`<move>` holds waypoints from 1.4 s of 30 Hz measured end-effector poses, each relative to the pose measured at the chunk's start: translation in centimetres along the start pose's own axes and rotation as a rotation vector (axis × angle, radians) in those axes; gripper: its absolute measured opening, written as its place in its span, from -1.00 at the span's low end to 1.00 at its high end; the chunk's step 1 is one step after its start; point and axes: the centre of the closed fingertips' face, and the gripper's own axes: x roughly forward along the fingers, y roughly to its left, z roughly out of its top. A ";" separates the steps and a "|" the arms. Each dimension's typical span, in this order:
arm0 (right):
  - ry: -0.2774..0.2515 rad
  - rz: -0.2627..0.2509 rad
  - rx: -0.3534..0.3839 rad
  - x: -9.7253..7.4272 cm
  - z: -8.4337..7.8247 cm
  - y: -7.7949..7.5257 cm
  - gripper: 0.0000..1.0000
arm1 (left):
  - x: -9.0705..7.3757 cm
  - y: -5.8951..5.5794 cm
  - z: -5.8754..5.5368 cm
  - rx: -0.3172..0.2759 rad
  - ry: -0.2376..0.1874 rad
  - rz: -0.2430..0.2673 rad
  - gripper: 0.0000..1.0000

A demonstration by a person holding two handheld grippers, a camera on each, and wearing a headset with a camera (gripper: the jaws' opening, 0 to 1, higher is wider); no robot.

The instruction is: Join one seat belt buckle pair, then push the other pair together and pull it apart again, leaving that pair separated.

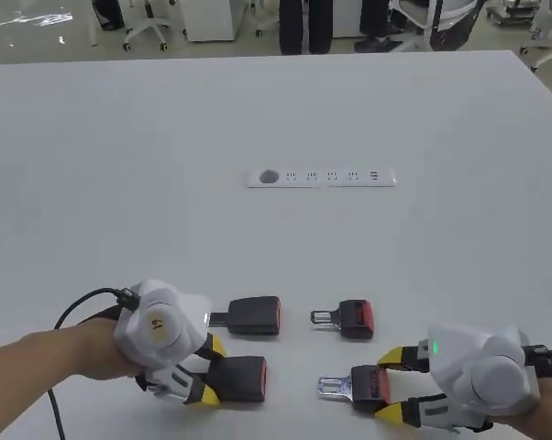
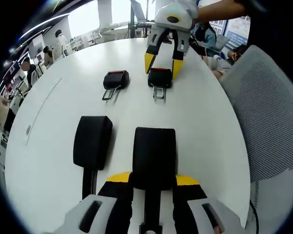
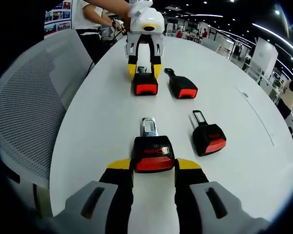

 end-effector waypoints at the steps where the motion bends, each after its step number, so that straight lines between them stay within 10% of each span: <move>1: -0.001 0.000 0.000 0.1 0.0 0.0 -0.39 | 0.0 0.0 0.0 -0.002 0.002 -0.001 -0.36; 42: -0.038 0.012 -0.005 4.6 4.2 0.3 -0.38 | -0.1 -0.3 0.2 -0.006 0.064 -0.013 -0.36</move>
